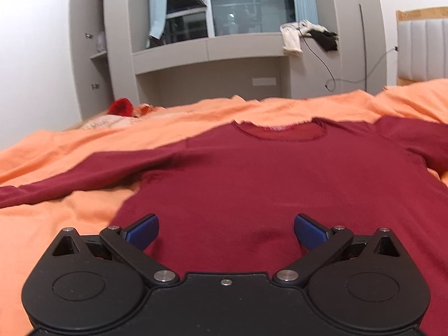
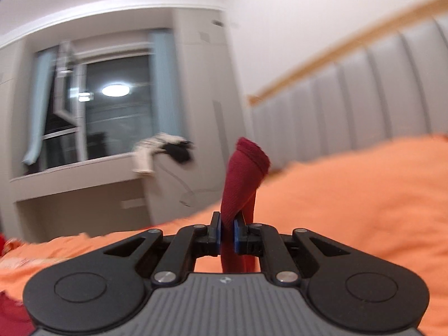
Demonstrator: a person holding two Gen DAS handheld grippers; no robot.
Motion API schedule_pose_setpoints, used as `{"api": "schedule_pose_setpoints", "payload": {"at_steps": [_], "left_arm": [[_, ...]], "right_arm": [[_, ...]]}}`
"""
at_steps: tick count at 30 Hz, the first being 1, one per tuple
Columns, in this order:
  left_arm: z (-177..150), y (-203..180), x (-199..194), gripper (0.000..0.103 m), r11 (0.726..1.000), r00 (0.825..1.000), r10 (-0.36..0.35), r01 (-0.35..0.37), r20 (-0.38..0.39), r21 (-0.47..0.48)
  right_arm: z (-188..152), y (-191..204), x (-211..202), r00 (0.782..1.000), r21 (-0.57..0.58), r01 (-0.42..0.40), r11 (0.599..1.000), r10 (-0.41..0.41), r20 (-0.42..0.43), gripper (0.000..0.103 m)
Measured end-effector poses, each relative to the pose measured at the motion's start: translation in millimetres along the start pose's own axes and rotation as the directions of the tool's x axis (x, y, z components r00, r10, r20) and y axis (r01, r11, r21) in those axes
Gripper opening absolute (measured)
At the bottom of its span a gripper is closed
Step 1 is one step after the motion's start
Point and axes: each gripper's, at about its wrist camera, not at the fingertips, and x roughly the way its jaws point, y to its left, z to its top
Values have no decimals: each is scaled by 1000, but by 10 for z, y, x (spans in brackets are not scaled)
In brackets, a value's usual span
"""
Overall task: Fold small clothes
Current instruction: 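Carry the held sleeve across the shirt body and open the right gripper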
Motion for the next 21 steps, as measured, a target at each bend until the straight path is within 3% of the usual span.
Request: {"api": "schedule_pose_setpoints", "payload": {"at_steps": [6,12,15,21], "left_arm": [[130,221,-105,103,993,998,7,-1,56,-120],[250,494,-143,102,966,995,38,-14,88,-258],[268,633,-172,102,952,994,55,-24,94,-306],[283,885,-191,102,924,993,75,-34,94,-381]], "right_arm": [[14,925,-306,984,-174,-169,970,175,22,9],[-114,1629,-694,938,-302,-339,891,345,-34,9],[-290,1942,-923,904,-380,-417,826,419,-81,9],[-644,2470,-1472,818,-513,-561,650,532,-219,9]]}}
